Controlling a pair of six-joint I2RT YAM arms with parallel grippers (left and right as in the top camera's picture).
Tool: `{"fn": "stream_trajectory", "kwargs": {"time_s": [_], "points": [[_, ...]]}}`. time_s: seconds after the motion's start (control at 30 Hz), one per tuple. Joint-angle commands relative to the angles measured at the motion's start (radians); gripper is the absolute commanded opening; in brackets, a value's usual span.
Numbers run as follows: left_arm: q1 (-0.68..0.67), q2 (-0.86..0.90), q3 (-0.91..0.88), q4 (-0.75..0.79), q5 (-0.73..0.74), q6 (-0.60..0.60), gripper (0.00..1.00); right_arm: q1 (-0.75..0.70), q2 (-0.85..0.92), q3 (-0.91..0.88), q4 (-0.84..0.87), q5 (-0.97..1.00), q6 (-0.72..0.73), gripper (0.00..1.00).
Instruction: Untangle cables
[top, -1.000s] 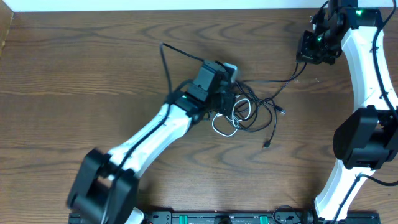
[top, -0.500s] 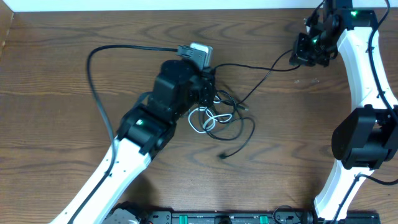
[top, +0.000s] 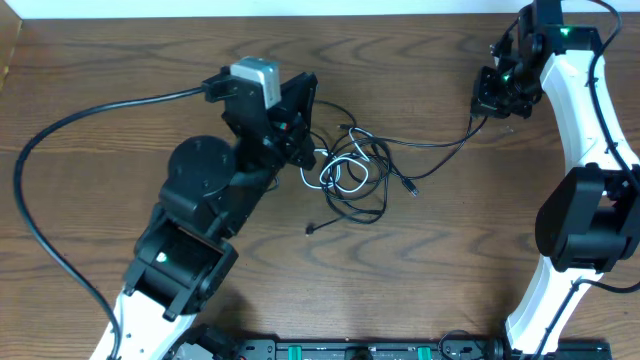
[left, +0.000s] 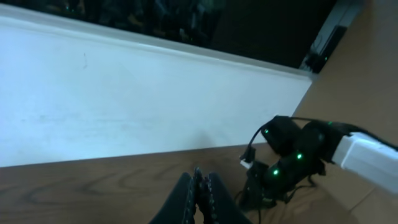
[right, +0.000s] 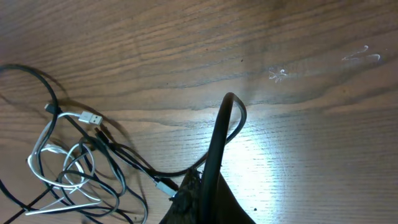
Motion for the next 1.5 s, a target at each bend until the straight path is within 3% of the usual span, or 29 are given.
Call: {"fn": "stream_trajectory", "kwargs": {"time_s": [0.0,0.2,0.3,0.53,0.93,1.37,1.43,1.47], "points": [[0.002,0.012,0.002,-0.042,-0.009,-0.017,0.08,-0.001,0.008,-0.005,0.000,0.002,-0.030,0.02],[0.002,0.135,0.001,-0.249,-0.005,-0.017,0.08,-0.001,0.008,-0.005,0.000,0.002,-0.030,0.04],[0.002,0.232,0.001,-0.308,0.000,-0.017,0.13,-0.001,0.008,-0.005,0.000,0.002,-0.030,0.04],[0.000,0.425,0.001,-0.316,0.094,-0.016,0.34,-0.001,0.008,-0.005,0.000,0.003,-0.030,0.04],[0.000,0.585,0.001,-0.264,0.106,0.114,0.46,-0.001,0.008,-0.005,0.003,0.003,-0.034,0.04],[0.004,0.696,0.001,-0.209,0.167,0.330,0.50,-0.001,0.008,-0.005,0.003,0.003,-0.034,0.04],[0.003,0.701,0.001,-0.188,0.143,0.333,0.45,-0.001,0.008,-0.005,0.003,0.003,-0.034,0.04],[0.003,0.700,0.001,-0.180,0.121,0.333,0.38,-0.001,0.008,-0.005,0.003,0.003,-0.035,0.04]]}}
